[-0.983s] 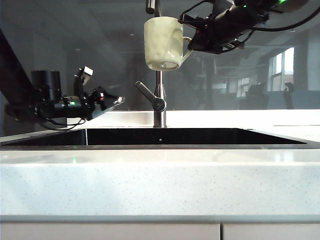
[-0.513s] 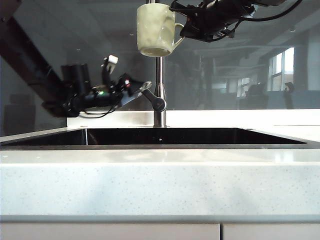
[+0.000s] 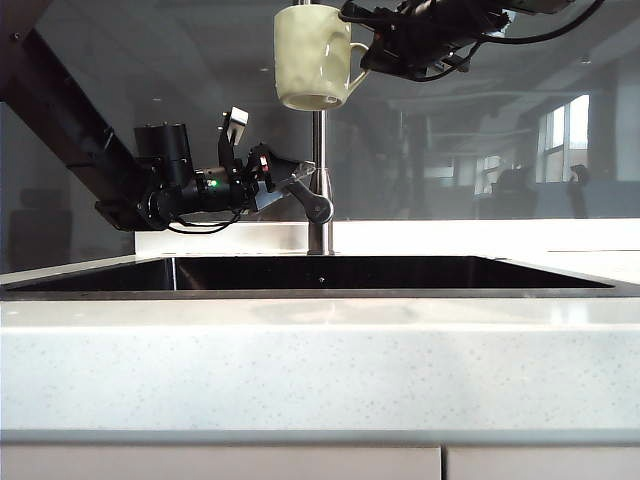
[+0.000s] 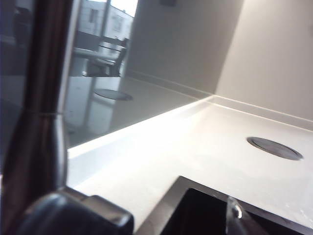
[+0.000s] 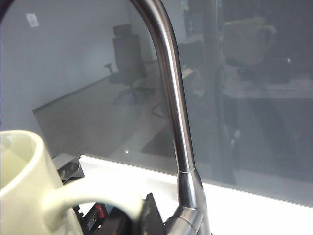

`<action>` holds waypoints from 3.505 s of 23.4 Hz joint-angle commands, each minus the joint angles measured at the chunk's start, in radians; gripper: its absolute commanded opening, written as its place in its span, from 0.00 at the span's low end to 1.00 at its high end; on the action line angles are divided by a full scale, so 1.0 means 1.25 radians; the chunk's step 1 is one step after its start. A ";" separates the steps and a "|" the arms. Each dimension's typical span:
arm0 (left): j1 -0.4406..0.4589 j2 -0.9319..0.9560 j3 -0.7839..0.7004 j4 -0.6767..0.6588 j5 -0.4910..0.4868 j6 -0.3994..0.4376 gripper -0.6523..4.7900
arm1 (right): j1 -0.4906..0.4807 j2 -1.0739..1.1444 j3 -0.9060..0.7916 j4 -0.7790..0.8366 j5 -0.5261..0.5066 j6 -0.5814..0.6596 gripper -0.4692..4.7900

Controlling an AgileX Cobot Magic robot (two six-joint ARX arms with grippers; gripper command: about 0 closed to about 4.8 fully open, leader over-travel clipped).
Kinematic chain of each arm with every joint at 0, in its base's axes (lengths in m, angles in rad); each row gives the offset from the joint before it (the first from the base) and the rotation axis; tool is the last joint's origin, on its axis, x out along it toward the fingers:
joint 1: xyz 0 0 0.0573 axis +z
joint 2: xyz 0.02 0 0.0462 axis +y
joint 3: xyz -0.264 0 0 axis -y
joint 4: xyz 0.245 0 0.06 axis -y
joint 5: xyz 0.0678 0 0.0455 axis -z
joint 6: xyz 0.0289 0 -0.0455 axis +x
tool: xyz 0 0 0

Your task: Pick up the mug next to the sink, go to the faucet to get some water, pour the water into the sink, and finally put the mug back to its place.

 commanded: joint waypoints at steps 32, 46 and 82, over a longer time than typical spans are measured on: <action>0.048 -0.004 0.005 0.246 0.116 -0.166 0.80 | -0.002 -0.012 0.018 0.082 0.020 0.010 0.08; 0.050 -0.004 0.005 0.177 0.083 -0.110 0.80 | 0.000 -0.012 0.018 0.081 0.020 0.010 0.08; 0.022 -0.004 0.010 0.173 0.157 -0.107 0.79 | 0.006 -0.012 0.018 0.084 0.020 0.010 0.08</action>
